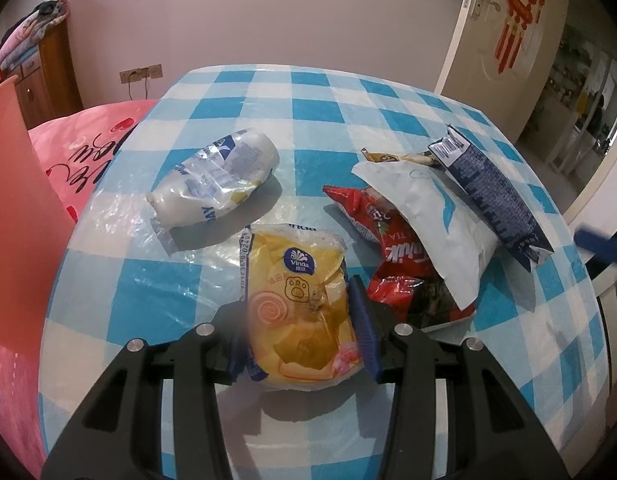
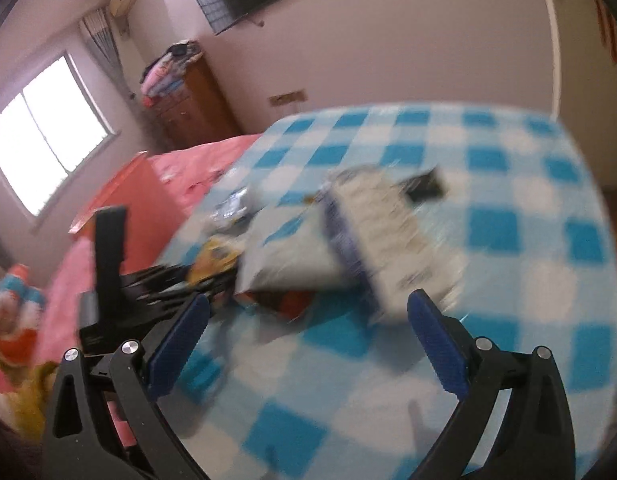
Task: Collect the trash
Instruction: 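Grasp the yellow Vinda tissue pack with the left tool while the right tool grasps the white milk carton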
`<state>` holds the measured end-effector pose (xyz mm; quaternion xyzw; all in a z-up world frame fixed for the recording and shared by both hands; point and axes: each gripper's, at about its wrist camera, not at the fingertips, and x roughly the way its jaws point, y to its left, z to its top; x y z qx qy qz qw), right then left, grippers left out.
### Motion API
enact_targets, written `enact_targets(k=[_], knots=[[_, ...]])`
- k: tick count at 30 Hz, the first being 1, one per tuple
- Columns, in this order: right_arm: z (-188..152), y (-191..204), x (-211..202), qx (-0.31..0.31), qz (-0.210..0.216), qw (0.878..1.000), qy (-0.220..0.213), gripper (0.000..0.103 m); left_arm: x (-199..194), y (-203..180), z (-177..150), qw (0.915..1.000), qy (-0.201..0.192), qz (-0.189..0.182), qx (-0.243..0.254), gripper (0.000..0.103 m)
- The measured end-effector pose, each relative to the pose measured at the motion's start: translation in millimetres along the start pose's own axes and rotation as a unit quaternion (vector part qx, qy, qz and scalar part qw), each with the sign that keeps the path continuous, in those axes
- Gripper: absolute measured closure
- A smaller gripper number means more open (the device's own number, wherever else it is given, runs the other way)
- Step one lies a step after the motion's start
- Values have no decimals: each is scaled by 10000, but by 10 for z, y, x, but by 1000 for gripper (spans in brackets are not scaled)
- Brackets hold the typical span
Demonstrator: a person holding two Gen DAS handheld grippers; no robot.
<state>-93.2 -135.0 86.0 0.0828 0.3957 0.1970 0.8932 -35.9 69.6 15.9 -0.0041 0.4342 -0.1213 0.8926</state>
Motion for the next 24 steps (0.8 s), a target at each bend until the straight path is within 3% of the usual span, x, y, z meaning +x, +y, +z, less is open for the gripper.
enact_targets(k=[4,9,16,17,19,24], knots=[[165,-171,201,-323,-646,9974,-52,5,6,10,2,10000,-4,3,-10,57],[305,-385,540,-144,-528,9984,143,5,3,34,-3,10000,-14,-17,-42,57],[335,-402,677,-47,-404,9990,200,6,1,59,-10,9999,-38,-67,-85,57],[335,-406,698,-30,-391,9990,230,7,1,60,-11,9999,-36,-67,-89,57],[330,-398,744,-24,-400,9987,323,26,-1,63,-11,9999,-38,-76,-113,57],[313,-368,739,-12,-474,9984,318,27,-12,85,-30,9998,-47,-96,-167,57]])
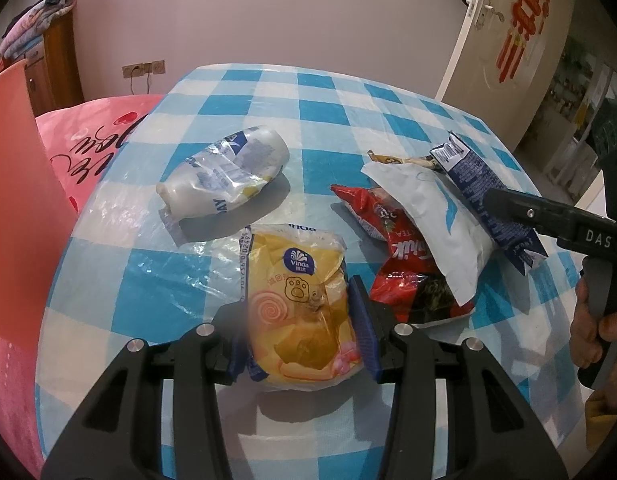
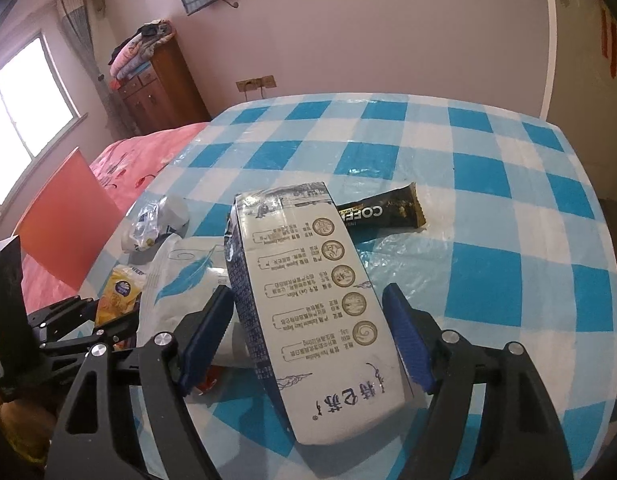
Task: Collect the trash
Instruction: 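Grasp the yellow Vinda tissue pack with the left tool while the right tool grasps the white milk carton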
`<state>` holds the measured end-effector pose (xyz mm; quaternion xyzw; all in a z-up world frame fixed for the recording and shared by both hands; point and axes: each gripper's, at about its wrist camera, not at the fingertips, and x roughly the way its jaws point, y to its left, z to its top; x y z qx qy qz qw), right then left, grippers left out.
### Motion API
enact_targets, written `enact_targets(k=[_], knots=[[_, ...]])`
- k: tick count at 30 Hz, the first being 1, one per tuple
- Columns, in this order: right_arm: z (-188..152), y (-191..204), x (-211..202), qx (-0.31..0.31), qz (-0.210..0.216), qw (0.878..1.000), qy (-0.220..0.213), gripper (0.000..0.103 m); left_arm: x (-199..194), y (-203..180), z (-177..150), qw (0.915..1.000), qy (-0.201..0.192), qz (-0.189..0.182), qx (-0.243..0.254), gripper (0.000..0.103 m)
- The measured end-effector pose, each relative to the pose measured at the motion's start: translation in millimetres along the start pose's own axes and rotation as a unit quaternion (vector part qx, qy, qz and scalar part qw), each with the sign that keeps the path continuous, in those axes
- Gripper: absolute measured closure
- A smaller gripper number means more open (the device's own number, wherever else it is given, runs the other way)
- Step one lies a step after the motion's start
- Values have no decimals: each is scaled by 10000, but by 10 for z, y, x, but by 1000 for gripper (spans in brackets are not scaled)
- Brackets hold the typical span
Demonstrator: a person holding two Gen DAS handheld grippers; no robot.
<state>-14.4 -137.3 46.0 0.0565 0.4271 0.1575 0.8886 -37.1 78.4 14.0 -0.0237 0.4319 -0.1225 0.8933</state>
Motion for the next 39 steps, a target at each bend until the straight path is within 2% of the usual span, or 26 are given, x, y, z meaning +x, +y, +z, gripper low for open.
enact_targets(k=[12,25,31,39], knots=[[-154,32,-178,290,-194,9993,-103,33,-70,89,-46,9999,-31,-28,-128,57],[-255,72,-552,691,-96,9966,-435,34,-305,210,-91,9994,-226,-172,-175,57],[-347,131,-532,813,95,9963,-243,34,-391,257,-109,9990,-293,-287,-176,57],[-559,372,-348,349,-121,9993,66,34,-397,338,-182,9988,-213,-376,-215,57]])
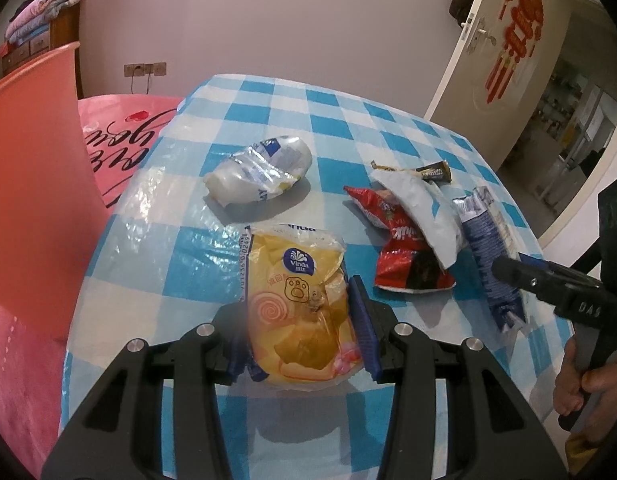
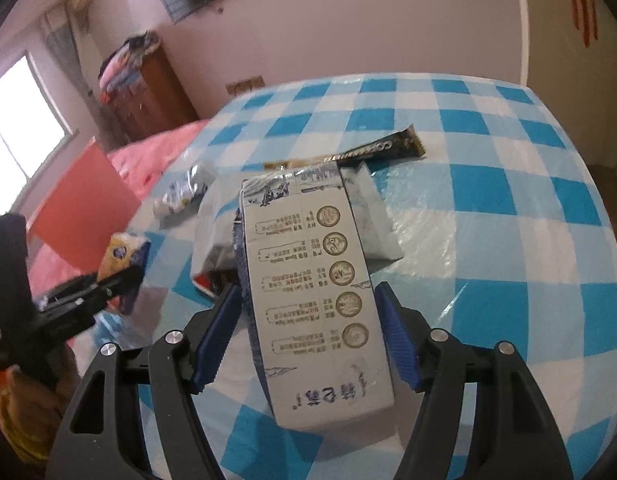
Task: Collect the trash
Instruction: 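Grasp the yellow Vinda tissue pack with the left tool while the right tool grasps the white milk carton, then carry the tissue pack and carton over the orange bucket and open both tools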
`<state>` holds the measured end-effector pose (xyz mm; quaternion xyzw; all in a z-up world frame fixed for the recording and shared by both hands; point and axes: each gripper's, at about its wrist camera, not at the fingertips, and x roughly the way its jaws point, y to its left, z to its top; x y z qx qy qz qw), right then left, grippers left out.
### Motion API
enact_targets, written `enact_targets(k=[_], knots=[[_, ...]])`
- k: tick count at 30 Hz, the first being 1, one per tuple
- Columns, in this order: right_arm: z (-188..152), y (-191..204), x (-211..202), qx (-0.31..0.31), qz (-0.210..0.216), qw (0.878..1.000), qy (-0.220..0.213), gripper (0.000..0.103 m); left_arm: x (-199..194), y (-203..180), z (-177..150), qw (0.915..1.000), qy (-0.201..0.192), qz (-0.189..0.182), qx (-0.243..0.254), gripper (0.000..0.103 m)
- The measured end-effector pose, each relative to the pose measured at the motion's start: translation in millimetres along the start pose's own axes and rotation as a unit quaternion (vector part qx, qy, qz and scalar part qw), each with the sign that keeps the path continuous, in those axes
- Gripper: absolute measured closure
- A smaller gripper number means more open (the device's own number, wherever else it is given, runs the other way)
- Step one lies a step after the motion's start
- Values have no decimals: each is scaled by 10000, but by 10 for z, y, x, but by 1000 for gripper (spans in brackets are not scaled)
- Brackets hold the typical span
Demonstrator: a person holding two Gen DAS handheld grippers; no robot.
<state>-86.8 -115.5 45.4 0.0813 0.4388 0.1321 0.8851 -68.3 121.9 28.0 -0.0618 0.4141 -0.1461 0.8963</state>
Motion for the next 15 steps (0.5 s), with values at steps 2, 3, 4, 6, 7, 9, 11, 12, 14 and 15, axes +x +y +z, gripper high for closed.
enact_targets(k=[2,3,4,6,7,9,11,12,14,15], knots=[[-10,3,54,9,-37,10000,65,34,5,10,-18,10000,23,-18,-8,57],[-14,-4,75,32,-25,10000,88,34,5,13,-26,10000,25,-29,-6,57],[-18,-6,99,33,-59,9999,98,34,6,18,-30,10000,25,-36,-6,57],[-23,-16,133,26,-90,9999,136,34,7,26,-39,10000,28,-54,-9,57],[-32,-27,150,59,-71,9998,166,34,6,30,-43,10000,30,-65,-5,57],[-56,-33,172,89,-101,9997,205,34,4,35,-50,10000,29,-78,4,57],[-68,-13,163,17,-204,9996,188,36,6,40,-51,10000,22,-91,-8,57],[-71,2,151,-15,-255,9995,174,36,5,47,-54,9999,16,-109,-21,57],[-65,24,126,-66,-312,9994,148,36,-4,52,-55,9999,4,-144,-26,57],[-58,37,104,-93,-340,9993,115,36,-12,54,-58,9999,-6,-159,-22,57]])
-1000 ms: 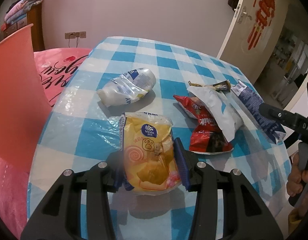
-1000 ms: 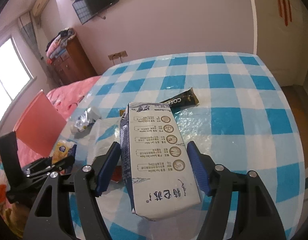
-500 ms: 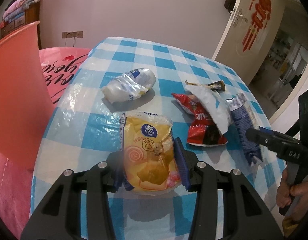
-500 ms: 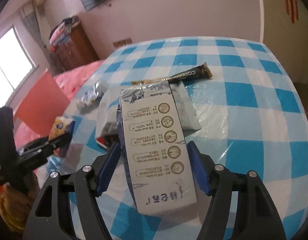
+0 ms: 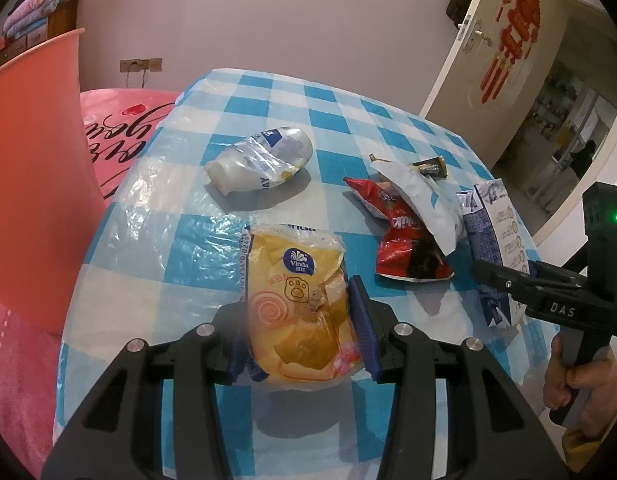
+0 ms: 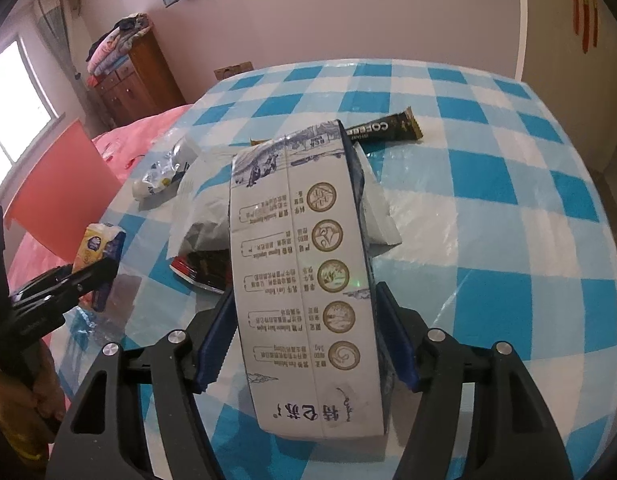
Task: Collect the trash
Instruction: 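Carry the tissue pack and carton over the orange bucket and open both tools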
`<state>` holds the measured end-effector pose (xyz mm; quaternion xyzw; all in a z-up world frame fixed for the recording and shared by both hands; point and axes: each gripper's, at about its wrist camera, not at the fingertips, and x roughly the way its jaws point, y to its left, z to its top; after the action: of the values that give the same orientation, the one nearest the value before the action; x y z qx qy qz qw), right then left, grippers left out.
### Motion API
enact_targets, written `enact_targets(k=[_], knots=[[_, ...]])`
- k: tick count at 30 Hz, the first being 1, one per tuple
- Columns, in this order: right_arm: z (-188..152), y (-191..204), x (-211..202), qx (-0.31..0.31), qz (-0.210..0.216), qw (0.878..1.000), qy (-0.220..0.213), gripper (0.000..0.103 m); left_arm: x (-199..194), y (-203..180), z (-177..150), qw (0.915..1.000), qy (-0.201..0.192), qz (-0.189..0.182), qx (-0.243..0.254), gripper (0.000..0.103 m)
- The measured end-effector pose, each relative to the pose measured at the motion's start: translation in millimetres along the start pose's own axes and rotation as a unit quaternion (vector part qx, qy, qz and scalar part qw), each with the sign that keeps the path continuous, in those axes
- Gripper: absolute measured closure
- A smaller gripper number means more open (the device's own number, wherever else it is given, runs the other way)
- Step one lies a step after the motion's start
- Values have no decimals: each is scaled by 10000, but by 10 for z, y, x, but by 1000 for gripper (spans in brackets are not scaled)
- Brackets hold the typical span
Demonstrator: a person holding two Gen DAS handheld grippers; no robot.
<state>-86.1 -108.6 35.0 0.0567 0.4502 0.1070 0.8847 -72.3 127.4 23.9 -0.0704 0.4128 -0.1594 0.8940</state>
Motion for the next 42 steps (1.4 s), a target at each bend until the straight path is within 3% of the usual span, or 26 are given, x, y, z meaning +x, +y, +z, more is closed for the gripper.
enact_targets(k=[10,19,32,36,42], knots=[[231,184,-318,-92,107,9992,-384,37,-262,8,84,9992,-341,-192,41,57],[690,713,-379,-201,953,9946,-365,37,-743,76,333,9949,-993,-79,132,57],[1533,2104,-252,-946,2302,9682,-258,37,-1602,756,812,9762,-1926,982,-183,57],[1723,2591,-146,-1277,2552,9582,-224,37,-1714,1061,884,9699,-1978,1347,-446,57],[1858,3024,70,-1512,2803,9479,-82,36,-1681,1453,921,9640,-1873,1709,-804,57]])
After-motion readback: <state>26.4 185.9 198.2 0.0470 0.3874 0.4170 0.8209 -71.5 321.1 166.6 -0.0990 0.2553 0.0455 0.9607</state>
